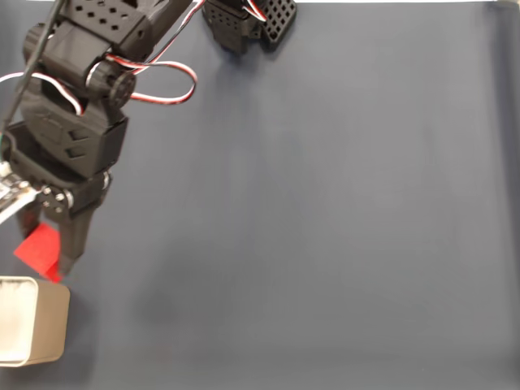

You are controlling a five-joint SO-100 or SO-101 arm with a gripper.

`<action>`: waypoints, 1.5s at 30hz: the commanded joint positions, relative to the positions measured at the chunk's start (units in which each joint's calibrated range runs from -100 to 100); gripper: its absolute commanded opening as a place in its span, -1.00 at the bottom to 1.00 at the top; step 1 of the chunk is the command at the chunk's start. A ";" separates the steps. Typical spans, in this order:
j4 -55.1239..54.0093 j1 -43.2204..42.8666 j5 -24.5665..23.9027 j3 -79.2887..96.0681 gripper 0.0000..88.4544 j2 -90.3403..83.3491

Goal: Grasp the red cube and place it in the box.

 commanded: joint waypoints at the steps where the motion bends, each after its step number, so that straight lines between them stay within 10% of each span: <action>1: 1.35 1.20 -0.44 -8.86 -1.00 2.37; 45: 3.98 4.19 -0.49 -56.49 -0.99 37.37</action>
